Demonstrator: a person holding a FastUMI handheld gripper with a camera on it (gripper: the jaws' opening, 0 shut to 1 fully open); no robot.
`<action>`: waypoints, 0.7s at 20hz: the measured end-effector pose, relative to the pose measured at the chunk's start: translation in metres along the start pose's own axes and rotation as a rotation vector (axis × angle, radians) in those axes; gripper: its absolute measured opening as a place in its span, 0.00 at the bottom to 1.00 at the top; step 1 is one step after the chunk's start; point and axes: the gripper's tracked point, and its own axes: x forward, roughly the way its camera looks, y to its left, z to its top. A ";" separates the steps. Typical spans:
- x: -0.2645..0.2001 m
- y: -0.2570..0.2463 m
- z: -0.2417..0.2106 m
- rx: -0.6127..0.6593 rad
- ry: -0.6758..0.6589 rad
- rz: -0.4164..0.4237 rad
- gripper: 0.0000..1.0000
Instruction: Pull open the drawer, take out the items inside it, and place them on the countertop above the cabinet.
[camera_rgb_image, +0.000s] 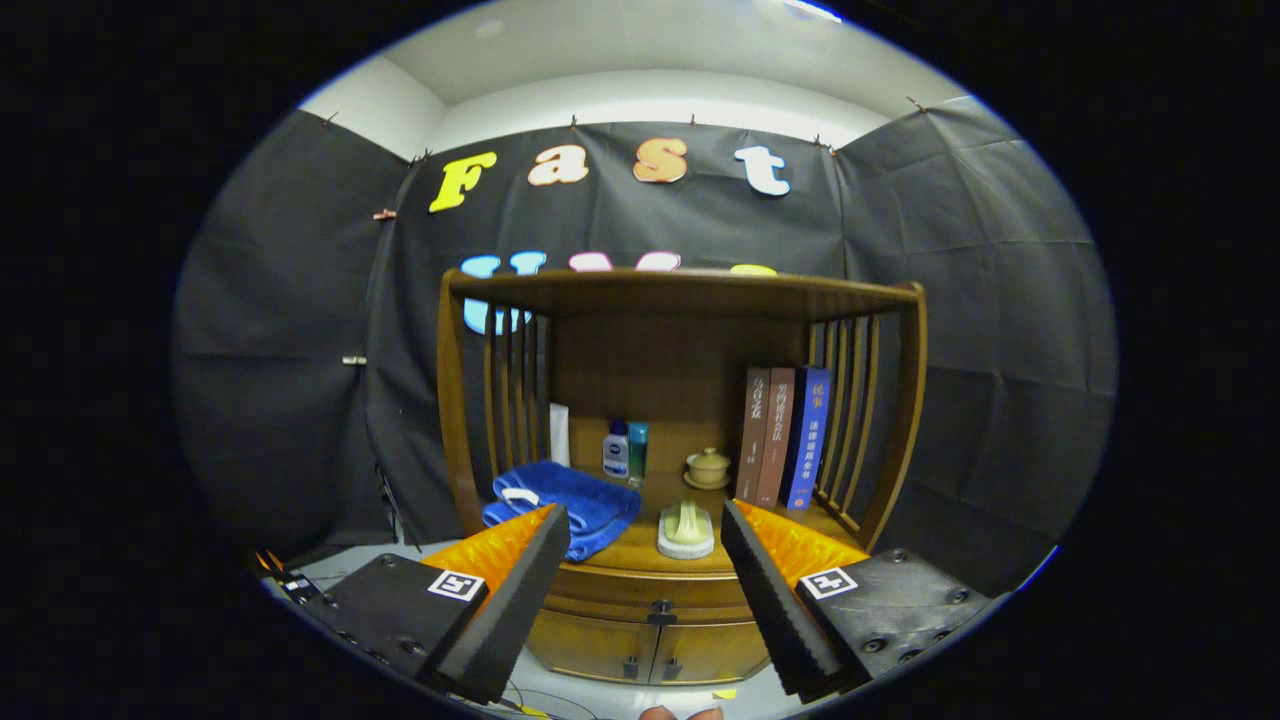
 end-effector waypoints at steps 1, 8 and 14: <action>-0.008 0.001 0.007 0.022 -0.015 -0.004 0.99; -0.029 0.002 0.016 0.066 -0.039 -0.005 0.99; -0.027 0.005 0.005 0.058 -0.023 0.000 0.99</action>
